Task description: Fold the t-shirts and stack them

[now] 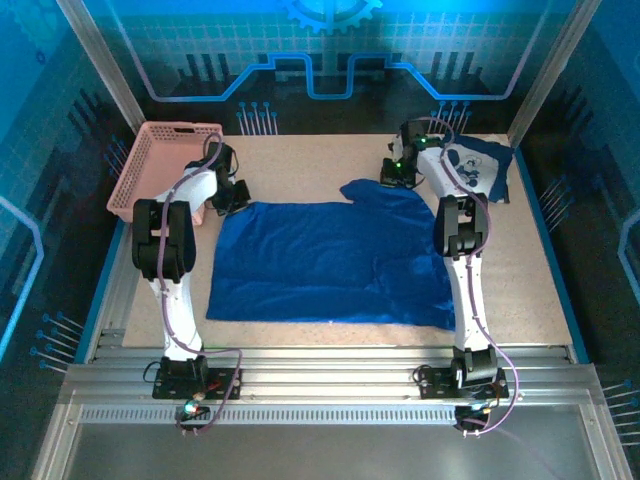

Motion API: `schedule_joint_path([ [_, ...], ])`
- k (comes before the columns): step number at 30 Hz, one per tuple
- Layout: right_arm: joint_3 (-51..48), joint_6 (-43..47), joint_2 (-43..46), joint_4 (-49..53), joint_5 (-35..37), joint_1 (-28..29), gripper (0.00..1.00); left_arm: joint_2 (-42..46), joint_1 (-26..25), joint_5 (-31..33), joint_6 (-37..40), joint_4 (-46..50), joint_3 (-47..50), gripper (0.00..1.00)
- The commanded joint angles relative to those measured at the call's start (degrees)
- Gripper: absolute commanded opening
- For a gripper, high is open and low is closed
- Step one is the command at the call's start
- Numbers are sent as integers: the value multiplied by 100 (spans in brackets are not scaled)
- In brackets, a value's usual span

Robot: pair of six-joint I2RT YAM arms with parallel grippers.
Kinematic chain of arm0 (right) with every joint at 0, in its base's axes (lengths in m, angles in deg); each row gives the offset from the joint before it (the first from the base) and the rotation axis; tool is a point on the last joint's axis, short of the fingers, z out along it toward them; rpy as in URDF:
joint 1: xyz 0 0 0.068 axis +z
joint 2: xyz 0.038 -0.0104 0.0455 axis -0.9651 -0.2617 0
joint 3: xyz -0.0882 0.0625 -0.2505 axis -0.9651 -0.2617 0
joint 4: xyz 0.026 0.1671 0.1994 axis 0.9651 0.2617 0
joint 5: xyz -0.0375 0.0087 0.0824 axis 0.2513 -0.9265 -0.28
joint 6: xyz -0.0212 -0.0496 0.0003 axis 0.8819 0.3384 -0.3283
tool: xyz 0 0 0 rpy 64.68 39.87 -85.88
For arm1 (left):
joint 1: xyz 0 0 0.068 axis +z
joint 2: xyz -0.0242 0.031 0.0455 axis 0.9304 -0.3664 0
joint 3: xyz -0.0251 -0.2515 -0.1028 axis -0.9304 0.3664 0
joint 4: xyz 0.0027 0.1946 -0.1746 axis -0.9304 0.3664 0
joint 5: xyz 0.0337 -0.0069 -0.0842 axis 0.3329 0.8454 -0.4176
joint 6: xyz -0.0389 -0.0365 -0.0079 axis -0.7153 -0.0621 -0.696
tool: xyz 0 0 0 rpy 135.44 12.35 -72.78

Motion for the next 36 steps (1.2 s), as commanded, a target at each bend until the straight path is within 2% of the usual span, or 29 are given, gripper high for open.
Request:
schedule_joint_path([
  [1,-165,109,408,-56,-264,80,0,253,-43,-110,84,-43,137,0],
  [6,-971,407,847,-201,-432,245,0,281,-46,-93,49,-101,227,0],
  [14,-2843,979,1991,-684,-527,676,1,289,-47,-100,-39,-168,302,0],
  [20,-3533,567,2671,-1255,-782,487,26,298,-73,-93,-9,-146,313,0],
  [23,-3532,351,2952,-1508,-882,310,38,308,-73,-82,-9,-142,345,0],
  [26,-3194,345,2907,-1322,-783,225,46,315,-82,-84,-11,-163,374,0],
  [30,-2565,451,2438,-632,-16,213,48,319,-82,-119,-17,-182,404,0],
  [33,-2258,401,2071,-384,84,166,49,324,-91,-119,-26,-198,436,0],
  [36,-2117,79,1775,-217,-118,40,50,325,-91,-128,-35,-213,468,0],
])
